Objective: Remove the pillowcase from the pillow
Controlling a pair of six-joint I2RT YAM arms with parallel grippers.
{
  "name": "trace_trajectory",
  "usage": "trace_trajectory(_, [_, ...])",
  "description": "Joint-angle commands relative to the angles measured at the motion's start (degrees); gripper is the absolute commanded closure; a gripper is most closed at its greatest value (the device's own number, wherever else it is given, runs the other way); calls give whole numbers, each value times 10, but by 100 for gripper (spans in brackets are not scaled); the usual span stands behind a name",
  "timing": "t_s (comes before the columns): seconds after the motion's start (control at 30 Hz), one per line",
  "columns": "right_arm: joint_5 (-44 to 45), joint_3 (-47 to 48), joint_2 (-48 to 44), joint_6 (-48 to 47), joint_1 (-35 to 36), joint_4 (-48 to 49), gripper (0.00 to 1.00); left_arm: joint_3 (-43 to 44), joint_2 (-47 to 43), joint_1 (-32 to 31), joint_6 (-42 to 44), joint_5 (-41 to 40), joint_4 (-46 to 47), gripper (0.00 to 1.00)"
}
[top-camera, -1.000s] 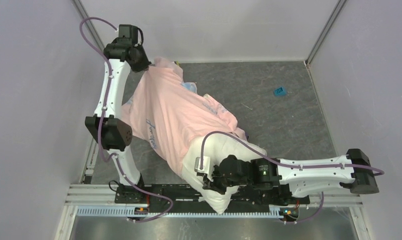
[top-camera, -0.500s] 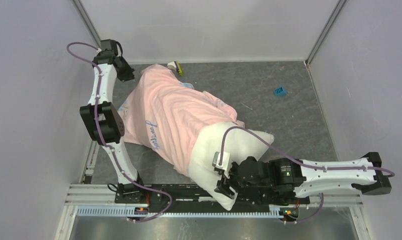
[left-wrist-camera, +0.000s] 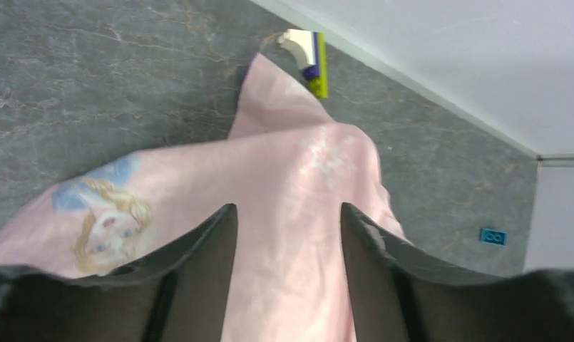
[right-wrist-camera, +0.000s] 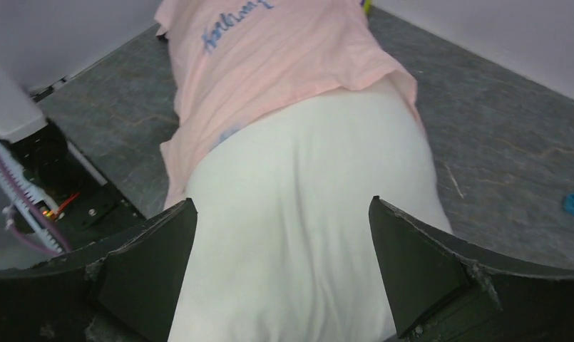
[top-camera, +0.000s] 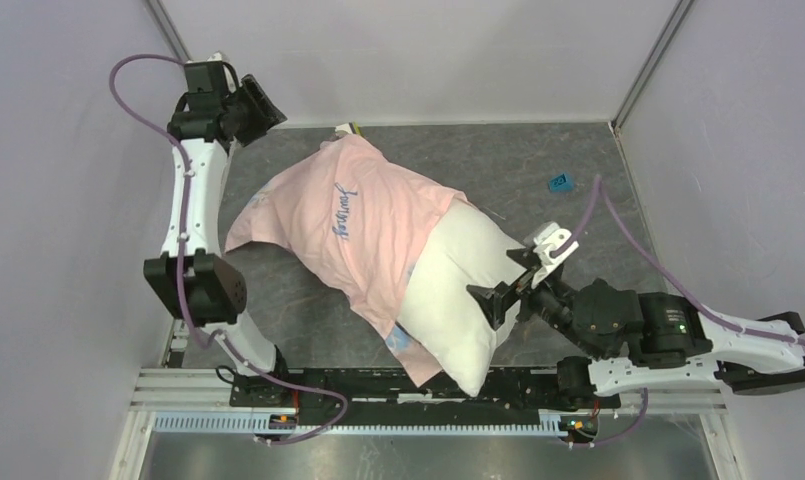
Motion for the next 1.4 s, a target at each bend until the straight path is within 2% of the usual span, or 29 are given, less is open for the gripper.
trace_trajectory(0.0, [137, 2, -19, 42, 0, -69, 2, -39, -102, -65, 28, 7, 8, 28])
trace_trajectory(0.13, [163, -35, -45, 52, 0, -58, 2, -102, -177, -185, 54, -45, 24, 0])
trace_trajectory(0.23, [200, -74, -75, 38, 0, -21, 2, -151, -226, -282, 52, -88, 41, 0])
trace_trajectory(0.47, [304, -107, -140, 3, 0, 48, 2, -223, -279, -570, 56, -286, 45, 0])
trace_trajectory(0.63, [365, -121, -190, -90, 0, 142, 2, -205, -233, -755, 72, -431, 16, 0])
trace_trajectory(0.73, [386, -109, -183, -139, -1, 169, 2, -158, -177, -844, 66, -526, -30, 0])
trace_trajectory(0.8, [402, -92, -164, -157, 0, 167, 2, -119, -133, -886, 69, -551, -58, 0])
trace_trajectory(0.97, [428, -55, -131, -191, 0, 166, 2, 19, 25, -925, 87, -600, -177, 0])
trace_trajectory(1.1, [418, -48, -146, -214, 0, 193, 2, 115, 121, -923, 80, -579, -281, 0])
trace_trajectory(1.23, [416, -41, -145, -200, 0, 173, 2, 109, 131, -899, 54, -536, -299, 0])
trace_trajectory(1.37, [423, -38, -146, -201, 0, 172, 2, 42, 113, -874, 16, -530, -296, 0])
